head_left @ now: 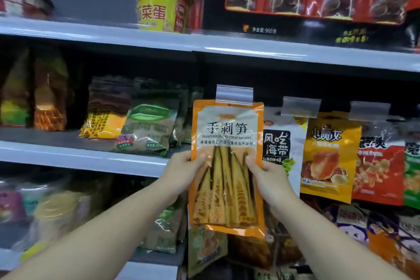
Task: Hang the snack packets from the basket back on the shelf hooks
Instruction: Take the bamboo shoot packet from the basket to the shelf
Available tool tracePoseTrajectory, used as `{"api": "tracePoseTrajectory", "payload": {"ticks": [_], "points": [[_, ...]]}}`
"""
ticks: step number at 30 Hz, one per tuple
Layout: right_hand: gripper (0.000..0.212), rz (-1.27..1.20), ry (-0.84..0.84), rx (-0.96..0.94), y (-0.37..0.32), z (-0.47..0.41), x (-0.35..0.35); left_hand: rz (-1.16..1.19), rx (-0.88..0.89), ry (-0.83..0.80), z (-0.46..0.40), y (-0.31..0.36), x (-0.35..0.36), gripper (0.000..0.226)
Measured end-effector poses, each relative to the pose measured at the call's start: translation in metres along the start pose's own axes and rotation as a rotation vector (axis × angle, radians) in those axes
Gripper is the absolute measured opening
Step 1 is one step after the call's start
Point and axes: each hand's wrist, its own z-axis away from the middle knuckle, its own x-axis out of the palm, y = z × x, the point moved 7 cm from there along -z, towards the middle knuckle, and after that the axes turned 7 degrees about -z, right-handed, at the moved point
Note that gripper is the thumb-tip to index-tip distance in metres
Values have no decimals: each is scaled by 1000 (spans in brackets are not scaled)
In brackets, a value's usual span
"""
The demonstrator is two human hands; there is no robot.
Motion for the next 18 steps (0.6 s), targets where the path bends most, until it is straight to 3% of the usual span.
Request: {"api": "tracePoseTrajectory", "payload": {"ticks": [6, 13, 18], "points": [[53, 7, 35, -110, -18, -12, 3, 56, 50, -18, -15, 13, -3, 32], [42, -43, -1, -13, -9, -25, 6, -29, -21, 7, -31, 14, 4, 27], [45, -58, -38, -37, -5, -33, 7, 25, 56, 48, -39, 24, 3, 10]]}}
